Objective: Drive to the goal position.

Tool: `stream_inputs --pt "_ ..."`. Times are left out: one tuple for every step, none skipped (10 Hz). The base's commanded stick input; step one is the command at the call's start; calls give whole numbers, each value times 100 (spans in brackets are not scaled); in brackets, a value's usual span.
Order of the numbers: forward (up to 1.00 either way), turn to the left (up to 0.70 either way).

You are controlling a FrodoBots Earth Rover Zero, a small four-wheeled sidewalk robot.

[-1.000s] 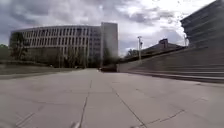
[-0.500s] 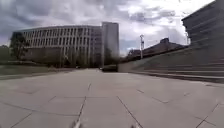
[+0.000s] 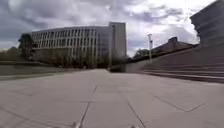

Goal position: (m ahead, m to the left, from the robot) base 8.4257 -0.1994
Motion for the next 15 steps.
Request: stream_inputs --pt "70 0" --pt "70 0" --pt "70 0" --pt "70 0" --pt "70 0" --pt "70 0" --pt "70 0" --pt "70 0" --pt "70 0" --pt "70 0" --pt "70 0" --pt "70 0" --pt "70 0" --pt "70 0" --pt "70 0"
